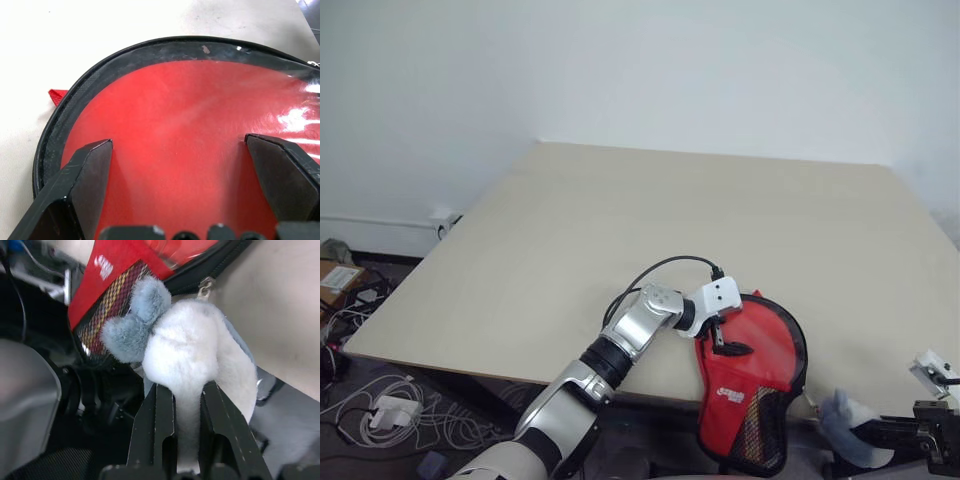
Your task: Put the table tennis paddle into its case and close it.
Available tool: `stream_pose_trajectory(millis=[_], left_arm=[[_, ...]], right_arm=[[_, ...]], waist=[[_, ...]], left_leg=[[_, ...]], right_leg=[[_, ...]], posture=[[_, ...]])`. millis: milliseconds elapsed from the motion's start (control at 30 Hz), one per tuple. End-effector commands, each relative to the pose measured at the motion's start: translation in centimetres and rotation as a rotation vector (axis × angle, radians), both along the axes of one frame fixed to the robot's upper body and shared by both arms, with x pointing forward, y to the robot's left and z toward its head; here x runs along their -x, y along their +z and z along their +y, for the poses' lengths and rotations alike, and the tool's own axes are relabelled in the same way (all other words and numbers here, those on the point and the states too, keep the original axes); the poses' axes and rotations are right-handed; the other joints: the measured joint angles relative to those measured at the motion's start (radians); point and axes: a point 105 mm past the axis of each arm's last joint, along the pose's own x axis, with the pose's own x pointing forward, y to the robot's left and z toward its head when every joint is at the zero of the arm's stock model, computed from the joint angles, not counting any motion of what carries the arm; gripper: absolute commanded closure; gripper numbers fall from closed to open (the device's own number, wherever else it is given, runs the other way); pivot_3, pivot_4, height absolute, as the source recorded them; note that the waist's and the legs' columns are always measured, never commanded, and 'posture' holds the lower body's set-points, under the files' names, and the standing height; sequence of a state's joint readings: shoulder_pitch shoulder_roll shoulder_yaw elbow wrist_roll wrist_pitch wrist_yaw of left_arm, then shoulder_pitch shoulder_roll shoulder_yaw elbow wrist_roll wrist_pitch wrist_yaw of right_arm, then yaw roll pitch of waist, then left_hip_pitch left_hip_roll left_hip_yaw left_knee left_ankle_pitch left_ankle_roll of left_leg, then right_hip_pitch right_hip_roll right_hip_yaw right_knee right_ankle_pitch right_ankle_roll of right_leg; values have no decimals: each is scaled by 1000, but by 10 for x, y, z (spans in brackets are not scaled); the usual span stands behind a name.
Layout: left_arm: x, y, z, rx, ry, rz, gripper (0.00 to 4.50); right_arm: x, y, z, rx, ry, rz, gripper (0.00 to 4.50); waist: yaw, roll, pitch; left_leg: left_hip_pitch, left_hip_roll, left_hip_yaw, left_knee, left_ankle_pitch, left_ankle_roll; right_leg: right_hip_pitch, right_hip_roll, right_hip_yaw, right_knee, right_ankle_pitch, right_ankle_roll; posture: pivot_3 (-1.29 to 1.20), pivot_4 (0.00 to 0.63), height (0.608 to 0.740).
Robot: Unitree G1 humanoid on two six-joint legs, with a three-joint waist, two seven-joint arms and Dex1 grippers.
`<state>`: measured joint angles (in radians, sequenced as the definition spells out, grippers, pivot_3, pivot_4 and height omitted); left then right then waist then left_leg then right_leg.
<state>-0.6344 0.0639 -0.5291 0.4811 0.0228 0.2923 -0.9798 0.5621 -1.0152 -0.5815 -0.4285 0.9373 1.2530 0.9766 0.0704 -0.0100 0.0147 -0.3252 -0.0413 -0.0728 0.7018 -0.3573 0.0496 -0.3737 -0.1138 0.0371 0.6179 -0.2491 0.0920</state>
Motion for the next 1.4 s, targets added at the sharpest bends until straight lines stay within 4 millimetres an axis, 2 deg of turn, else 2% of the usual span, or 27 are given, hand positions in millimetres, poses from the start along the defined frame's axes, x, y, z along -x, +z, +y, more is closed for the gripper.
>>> stream_pose_trajectory(millis=[33, 100, 167, 367, 467, 667, 900, 1067, 1133, 1200, 1233, 1400], left_arm=[[2, -36, 21, -149, 49, 51, 0], [2, -36, 21, -150, 50, 50, 0], [2, -36, 22, -152, 51, 49, 0], [1, -35, 23, -159, 52, 52, 0], [1, -35, 24, -160, 51, 55, 0], [1, -35, 24, -162, 51, 59, 0], [1, -36, 25, -164, 61, 67, 0], [-1, -36, 26, -163, 67, 62, 0], [-1, -36, 26, -160, 68, 61, 0], [-1, -36, 26, -157, 70, 61, 0], [-1, -36, 26, -157, 71, 62, 0], [-1, -36, 28, -161, 68, 56, 0]], right_arm=[[-17, -6, -11, -53, -177, -28, 4410], [-28, -6, -13, -116, -264, -36, 4427], [-28, -4, -5, -162, -262, -28, 4436], [-12, -7, 29, -266, -204, 17, 4436], [6, -9, 54, -307, -101, 59, 4437], [23, -14, 77, -323, -5, 91, 4437], [45, -19, 79, -229, 122, 153, 4437], [61, -22, 64, -112, 195, 121, 4437], [58, -20, 58, -70, 224, 70, 4437], [42, -14, 58, -77, 205, -9, 4437], [33, -10, 59, -85, 194, -44, 3700], [12, 0, 59, -108, 167, -100, 1995]], waist=[[-1, -3, 0], [-3, -3, 0], [-6, -2, 0], [-7, -3, -1], [-10, -2, -1], [-10, -2, -1], [-10, -2, -1], [-10, -4, -1], [-10, -5, -2], [-10, -7, -2], [-10, -8, -1], [-10, -8, -1]], left_leg=[[0, 0, 0, 0, 0, 0], [0, -1, 0, -1, 0, 0], [0, -1, 1, -1, 0, 0], [0, -2, 0, -1, 0, 0], [0, -2, 0, -1, 0, 0], [1, -2, 0, -1, 0, 0], [1, -2, 0, -1, 0, 0], [1, -2, -1, -1, 0, 0], [1, -2, -1, -1, 0, 0], [1, -2, 0, -1, 0, 0], [1, -2, -1, -1, 0, 0], [1, -1, -1, 0, 0, 0]], right_leg=[[0, -1, 0, 0, 0, 0], [0, -2, 0, 0, 0, 0], [-1, -3, 1, 1, 0, 0], [-1, -2, 0, 2, 0, 0], [-1, -3, 0, 3, 0, 0], [-1, -2, 0, 3, 0, 0], [0, -2, 0, 4, 0, 1], [0, -2, -1, 3, -2, 3], [0, -2, -1, 3, -3, 5], [0, -2, -1, 3, -3, 6], [0, -2, -1, 3, -3, 5], [-1, -3, -1, 3, -2, 3]], posture=[[0, 0, 716], [0, 0, 716], [0, 0, 716], [0, 0, 716], [0, 0, 716], [0, 0, 716], [0, 0, 716], [0, 0, 716], [0, 0, 716], [0, 0, 716], [0, 0, 716], [0, 0, 716]])
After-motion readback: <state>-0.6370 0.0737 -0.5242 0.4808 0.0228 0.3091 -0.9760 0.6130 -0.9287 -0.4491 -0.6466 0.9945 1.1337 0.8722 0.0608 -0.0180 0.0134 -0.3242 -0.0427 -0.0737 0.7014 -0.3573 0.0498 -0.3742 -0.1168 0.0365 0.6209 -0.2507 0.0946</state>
